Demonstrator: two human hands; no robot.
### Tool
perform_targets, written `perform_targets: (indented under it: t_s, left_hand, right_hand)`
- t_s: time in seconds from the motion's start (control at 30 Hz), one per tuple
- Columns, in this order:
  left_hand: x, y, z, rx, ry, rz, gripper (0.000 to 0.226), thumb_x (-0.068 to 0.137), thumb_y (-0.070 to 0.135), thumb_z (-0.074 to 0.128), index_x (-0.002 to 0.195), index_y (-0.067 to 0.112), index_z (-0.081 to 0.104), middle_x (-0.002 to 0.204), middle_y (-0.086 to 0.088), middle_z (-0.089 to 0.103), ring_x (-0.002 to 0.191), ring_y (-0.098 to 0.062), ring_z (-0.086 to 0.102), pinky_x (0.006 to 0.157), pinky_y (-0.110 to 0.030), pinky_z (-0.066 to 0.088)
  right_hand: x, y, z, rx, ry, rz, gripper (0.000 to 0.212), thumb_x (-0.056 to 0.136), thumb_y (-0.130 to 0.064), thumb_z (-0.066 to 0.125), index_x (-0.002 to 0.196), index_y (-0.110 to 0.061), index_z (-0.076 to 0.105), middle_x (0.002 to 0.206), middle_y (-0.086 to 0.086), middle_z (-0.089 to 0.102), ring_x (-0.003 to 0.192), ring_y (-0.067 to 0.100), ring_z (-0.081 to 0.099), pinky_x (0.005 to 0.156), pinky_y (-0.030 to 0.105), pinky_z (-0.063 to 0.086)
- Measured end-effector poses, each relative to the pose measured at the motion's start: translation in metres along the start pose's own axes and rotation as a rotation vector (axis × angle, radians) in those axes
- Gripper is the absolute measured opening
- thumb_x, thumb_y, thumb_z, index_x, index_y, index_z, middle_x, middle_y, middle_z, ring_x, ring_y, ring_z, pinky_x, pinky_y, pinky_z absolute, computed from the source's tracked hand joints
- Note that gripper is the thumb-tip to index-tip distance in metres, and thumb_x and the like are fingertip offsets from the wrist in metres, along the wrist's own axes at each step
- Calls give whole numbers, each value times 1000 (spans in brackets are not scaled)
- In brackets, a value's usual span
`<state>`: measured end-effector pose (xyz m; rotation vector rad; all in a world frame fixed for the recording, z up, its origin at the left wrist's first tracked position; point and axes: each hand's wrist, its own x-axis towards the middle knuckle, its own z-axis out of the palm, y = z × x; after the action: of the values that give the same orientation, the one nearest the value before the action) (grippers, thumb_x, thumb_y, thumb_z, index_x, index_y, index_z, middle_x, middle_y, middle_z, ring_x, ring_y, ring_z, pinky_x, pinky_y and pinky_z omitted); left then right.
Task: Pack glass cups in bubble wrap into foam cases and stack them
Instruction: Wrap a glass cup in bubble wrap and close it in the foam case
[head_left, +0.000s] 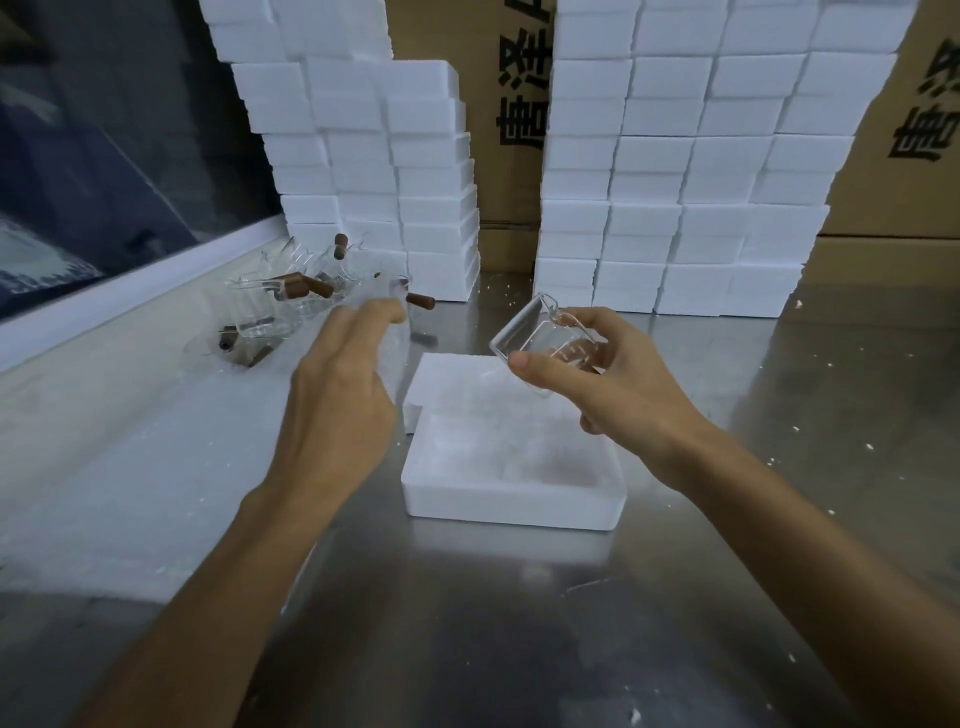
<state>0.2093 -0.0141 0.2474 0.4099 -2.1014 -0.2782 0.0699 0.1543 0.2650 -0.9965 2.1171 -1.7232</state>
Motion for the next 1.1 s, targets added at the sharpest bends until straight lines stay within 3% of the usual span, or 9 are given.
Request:
perform_targets:
  t_s: [0.1, 0.23, 0.33, 0.5, 0.67, 0.87, 0.93, 1.03, 1.1]
  left_hand:
    - [-2, 5, 3, -73, -52, 9, 40, 83, -10, 58, 117, 10, 63, 115, -10, 63, 102, -24, 59, 90, -36, 53]
    - [-5, 10, 5, -345, -71, -204, 18, 82, 26, 56, 86, 19, 72, 83, 11, 71, 78, -9, 64, 69, -23, 54]
    - [-3, 14, 7, -486, -32, -456, 31, 94, 40, 58, 70, 24, 70, 68, 14, 71, 65, -4, 67, 64, -28, 54]
    - [5, 9, 4, -529, -104, -746, 11, 90, 19, 68, 80, 24, 68, 71, 7, 74, 55, -10, 69, 42, -22, 47]
    - [13, 1, -7, -739, -164, -897, 22, 84, 4, 72, 98, 21, 70, 86, -7, 77, 57, -23, 70, 43, -26, 51]
    - [8, 6, -6, -813, -162, -730, 21, 63, 4, 86, 75, 16, 74, 69, 7, 72, 65, -7, 66, 52, -18, 52]
    - [6, 11, -5, -571, -67, -433, 19, 66, 6, 87, 69, 19, 73, 68, 10, 69, 65, -3, 62, 59, -13, 52]
    - [3, 17, -3, -249, 1, 88, 8, 76, 7, 82, 76, 10, 74, 82, 2, 66, 74, -7, 58, 66, -12, 49]
    - [0, 20, -1, -201, 7, 172, 9, 83, 13, 77, 83, 6, 72, 85, -1, 68, 74, -9, 59, 66, -15, 49]
  right_hand:
    - [1, 1, -1, 21, 10, 3, 85, 60, -65, 78, 134, -35, 49, 96, -10, 66, 67, 1, 58, 62, 21, 42]
    - [3, 2, -2, 18, 34, -8, 72, 66, -58, 81, 128, -37, 52, 83, -18, 68, 54, -8, 56, 63, 20, 45]
    - [3, 2, -2, 43, 51, -9, 64, 67, -52, 83, 121, -37, 53, 93, -13, 67, 52, -6, 57, 52, 11, 45]
    - [3, -1, -2, 60, 52, 28, 71, 68, -49, 84, 127, -37, 46, 104, -8, 63, 54, 1, 63, 45, 11, 43]
    - [2, -3, -3, 72, 46, 67, 74, 69, -55, 81, 130, -40, 44, 106, -7, 63, 51, 3, 62, 42, 16, 40]
    - [1, -6, -2, 78, 38, 70, 72, 67, -55, 82, 129, -40, 47, 105, -6, 64, 52, 3, 62, 44, 18, 41]
    - [0, -7, -2, 86, 50, 50, 67, 68, -52, 82, 126, -41, 49, 105, -6, 65, 52, 3, 62, 44, 16, 41]
    - [-1, -12, -2, 113, 87, 3, 59, 70, -49, 82, 118, -44, 50, 107, -6, 63, 56, 0, 64, 45, 12, 42]
    - [-2, -15, -3, 139, 103, -23, 56, 68, -50, 82, 114, -47, 50, 107, -6, 64, 58, -1, 64, 47, 10, 43]
